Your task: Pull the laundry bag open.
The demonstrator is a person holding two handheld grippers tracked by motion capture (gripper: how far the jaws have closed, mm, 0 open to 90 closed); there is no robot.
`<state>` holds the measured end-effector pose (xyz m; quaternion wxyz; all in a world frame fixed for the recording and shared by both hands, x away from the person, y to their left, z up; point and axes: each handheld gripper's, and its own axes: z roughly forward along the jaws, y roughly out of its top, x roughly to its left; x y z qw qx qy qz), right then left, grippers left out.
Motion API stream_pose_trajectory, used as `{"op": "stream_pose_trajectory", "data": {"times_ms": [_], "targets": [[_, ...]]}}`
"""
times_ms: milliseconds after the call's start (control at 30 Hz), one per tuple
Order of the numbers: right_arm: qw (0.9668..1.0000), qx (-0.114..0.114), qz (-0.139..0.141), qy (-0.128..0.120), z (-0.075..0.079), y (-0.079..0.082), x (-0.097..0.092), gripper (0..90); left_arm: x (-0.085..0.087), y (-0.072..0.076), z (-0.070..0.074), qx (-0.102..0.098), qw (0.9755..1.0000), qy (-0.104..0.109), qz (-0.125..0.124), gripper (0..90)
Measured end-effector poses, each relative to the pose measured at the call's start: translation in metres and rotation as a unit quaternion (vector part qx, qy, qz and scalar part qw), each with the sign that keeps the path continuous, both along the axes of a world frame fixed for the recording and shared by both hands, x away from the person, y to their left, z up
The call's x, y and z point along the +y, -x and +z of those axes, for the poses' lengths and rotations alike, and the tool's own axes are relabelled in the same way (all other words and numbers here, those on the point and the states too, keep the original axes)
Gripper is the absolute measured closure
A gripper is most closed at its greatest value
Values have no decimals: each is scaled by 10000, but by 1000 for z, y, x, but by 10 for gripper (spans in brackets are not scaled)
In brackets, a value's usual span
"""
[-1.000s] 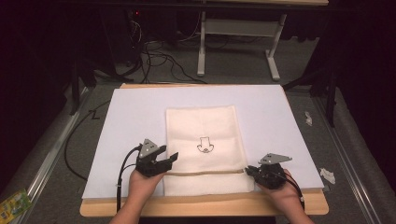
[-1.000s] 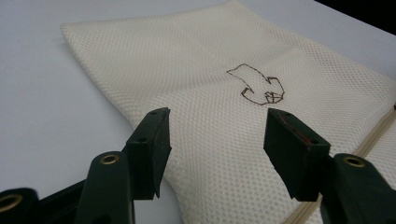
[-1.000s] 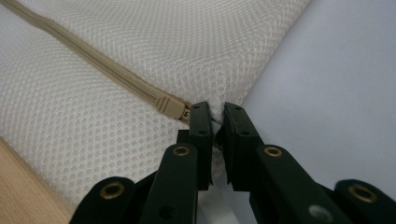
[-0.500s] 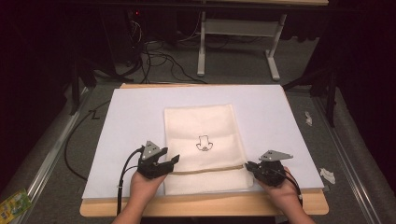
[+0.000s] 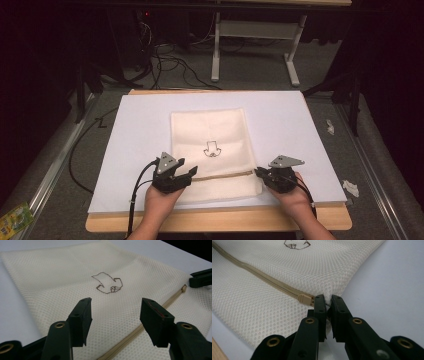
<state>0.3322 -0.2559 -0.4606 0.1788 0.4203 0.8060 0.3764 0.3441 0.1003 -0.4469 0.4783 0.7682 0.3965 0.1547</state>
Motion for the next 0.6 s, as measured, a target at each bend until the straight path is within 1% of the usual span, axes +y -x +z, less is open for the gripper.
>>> {"op": "stream_pose_trajectory", "data": {"times_ms": [100, 167, 233, 300, 333, 367, 400, 433, 467, 533, 567, 600], "targets": [[10000, -26, 8, -91, 1, 2, -1, 847, -8, 3, -2, 44, 9999, 26, -155, 431], [10000, -48, 25, -81, 1, 4, 1, 844, -11, 4, -3, 51, 9998, -9, -204, 430], [9999, -44, 82, -89, 1, 7, 2, 844, -14, 7, -3, 35, 9996, 7, -273, 431], [9998, -92, 119, -101, 2, 9, 3, 845, -16, 9, -2, 38, 9995, 50, -316, 436], [9997, -126, 159, -146, 4, 11, 4, 845, -18, 10, -1, 44, 9993, 84, -355, 443], [9996, -138, 179, -157, 4, 11, 5, 844, -21, 13, -1, 49, 9990, 145, -410, 446], [9996, -146, 190, -167, 5, 12, 5, 844, -24, 14, -1, 54, 9988, 138, -465, 448], [9995, -158, 219, -175, 5, 13, 6, 844, -26, 14, -1, 25, 9988, 84, -487, 450], [9995, -158, 219, -175, 5, 13, 6, 844, -26, 14, -1, 25, 9988, 84, -487, 454], [9993, -196, 267, -187, 7, 14, 8, 844, -33, 16, -3, 70, 9980, 57, -625, 458], [9993, -196, 267, -187, 7, 14, 8, 844, -35, 17, -4, 80, 9979, 79, -641, 458], [9991, -198, 304, -207, 7, 15, 8, 844, -41, 18, -5, 111, 9972, 85, -732, 462]]}}
